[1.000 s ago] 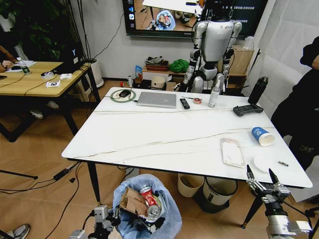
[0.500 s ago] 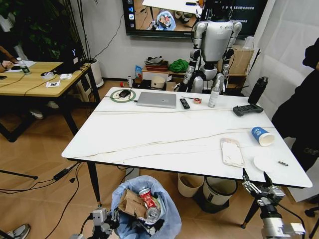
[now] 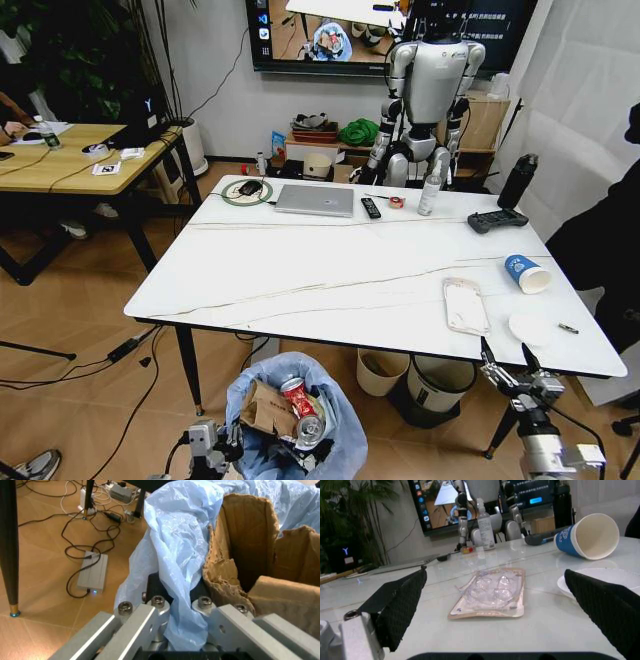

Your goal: Pick up the trash bin and place the trash from the table into it.

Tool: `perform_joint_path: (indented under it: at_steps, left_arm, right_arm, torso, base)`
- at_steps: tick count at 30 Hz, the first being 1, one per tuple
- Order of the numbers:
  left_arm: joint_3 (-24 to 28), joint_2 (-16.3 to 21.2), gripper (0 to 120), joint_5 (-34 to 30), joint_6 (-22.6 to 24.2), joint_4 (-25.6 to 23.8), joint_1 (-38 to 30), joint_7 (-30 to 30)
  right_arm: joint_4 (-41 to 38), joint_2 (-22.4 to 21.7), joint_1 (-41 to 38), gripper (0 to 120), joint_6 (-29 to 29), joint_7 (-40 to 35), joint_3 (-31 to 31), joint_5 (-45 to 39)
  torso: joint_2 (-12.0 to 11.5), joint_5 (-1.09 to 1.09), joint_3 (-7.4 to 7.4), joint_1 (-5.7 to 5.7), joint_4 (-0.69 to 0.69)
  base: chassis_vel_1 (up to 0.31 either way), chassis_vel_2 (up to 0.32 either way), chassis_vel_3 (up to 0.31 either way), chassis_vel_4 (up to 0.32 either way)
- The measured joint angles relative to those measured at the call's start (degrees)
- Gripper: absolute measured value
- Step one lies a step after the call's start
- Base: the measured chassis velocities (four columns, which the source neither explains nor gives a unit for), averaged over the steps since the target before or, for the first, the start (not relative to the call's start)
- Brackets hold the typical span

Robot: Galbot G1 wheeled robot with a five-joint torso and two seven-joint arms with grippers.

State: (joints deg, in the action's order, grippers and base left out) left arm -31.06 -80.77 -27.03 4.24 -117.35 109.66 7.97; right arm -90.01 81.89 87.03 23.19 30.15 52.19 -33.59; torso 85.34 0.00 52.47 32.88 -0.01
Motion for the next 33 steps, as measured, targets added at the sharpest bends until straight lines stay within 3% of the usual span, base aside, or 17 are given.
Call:
perform_joint_path:
  at_steps: [27, 33]
  left_arm:
    - [0.0, -0.1, 0, -0.1, 0.7, 0.3, -0.6, -0.3]
    - [0.0, 0.0, 0, -0.1, 0.8, 0.2, -0.5, -0.3]
  right_arm:
    - [1.6, -0.2, -1.5, 100, 0.0, 0.1, -0.1, -0.7]
    - [-3.1, -0.6, -0.4, 100, -0.2, -2.0, 1.3, -1.7]
  torso:
    - [0.0, 0.0, 0.0, 0.0, 0.01]
    - [0.0, 0.0, 0.0, 0.0, 0.0]
  base:
    - [0.0, 0.0, 0.0, 0.0]
    - [0.0, 0.0, 0.0, 0.0]
